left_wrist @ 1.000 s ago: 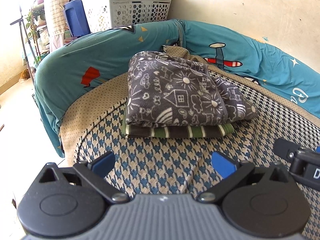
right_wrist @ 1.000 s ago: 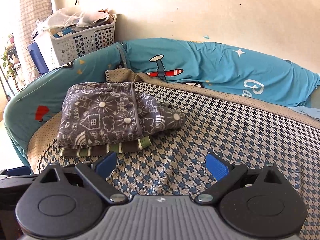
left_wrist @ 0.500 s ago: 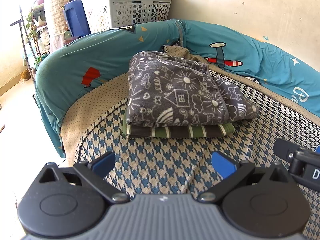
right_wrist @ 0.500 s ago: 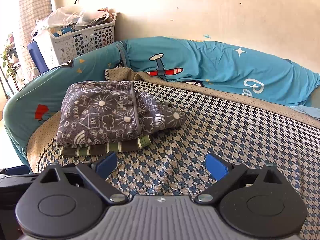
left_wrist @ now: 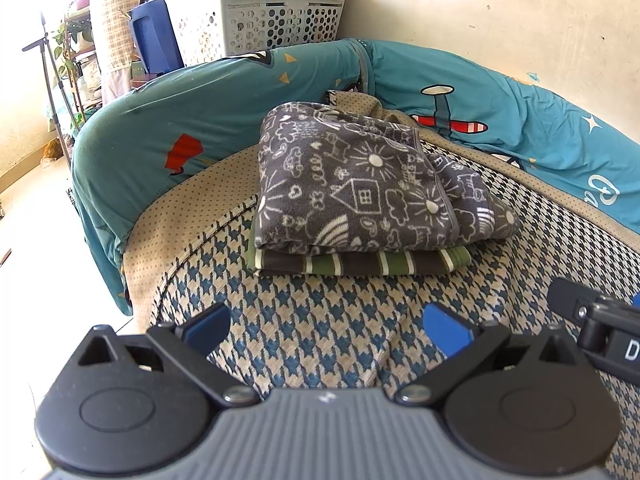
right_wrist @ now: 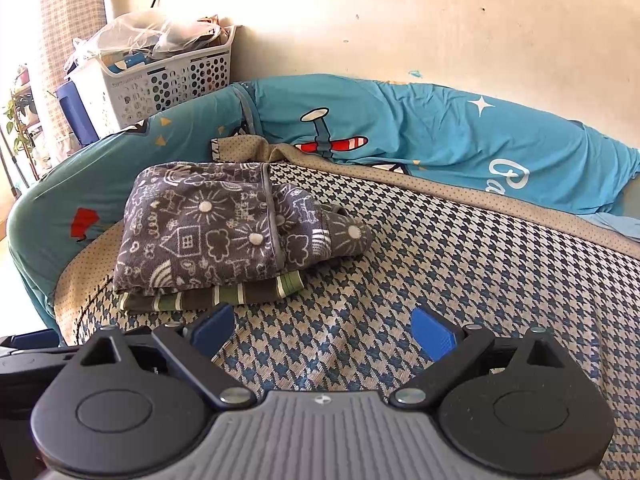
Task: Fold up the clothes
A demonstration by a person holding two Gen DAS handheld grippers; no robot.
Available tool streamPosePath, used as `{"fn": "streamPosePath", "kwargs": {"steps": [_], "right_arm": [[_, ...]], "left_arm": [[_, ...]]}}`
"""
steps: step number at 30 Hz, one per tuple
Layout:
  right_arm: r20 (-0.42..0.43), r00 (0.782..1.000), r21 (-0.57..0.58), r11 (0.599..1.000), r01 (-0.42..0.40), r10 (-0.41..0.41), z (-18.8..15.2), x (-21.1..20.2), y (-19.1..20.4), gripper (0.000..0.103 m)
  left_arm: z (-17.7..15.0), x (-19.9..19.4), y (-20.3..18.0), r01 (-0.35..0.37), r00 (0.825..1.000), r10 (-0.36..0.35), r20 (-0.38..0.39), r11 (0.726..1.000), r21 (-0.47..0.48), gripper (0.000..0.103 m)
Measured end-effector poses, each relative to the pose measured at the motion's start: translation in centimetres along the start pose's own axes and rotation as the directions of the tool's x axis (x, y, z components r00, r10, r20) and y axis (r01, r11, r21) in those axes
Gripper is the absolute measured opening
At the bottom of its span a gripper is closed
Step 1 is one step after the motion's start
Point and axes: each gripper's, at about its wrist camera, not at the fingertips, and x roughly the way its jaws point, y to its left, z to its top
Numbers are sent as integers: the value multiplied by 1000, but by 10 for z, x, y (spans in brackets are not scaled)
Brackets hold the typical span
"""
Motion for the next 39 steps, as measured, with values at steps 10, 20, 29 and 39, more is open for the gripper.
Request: {"fn": "streamPosePath", "kwargs": {"steps": [10, 20, 29, 39], "right_arm": [[-2, 1000, -1, 1000, 3, -3, 0, 1, 1, 96], [0, 1000, -3, 1000, 3, -3, 1, 0, 1, 96], [0, 1000, -8, 1000, 5, -5, 2, 0, 2, 96], [-1, 1000, -13, 1000, 4, -4, 2, 1, 4, 96]], "left_arm": [[0, 0, 1, -3, 1000, 3, 1, 1000, -3, 103], [0, 0, 1, -4, 1000, 4, 2, 1000, -2, 103], [0, 0, 2, -9, 1000, 9, 2, 1000, -10, 103], [0, 0, 3, -17, 1000, 17, 2, 1000, -15, 103]]}}
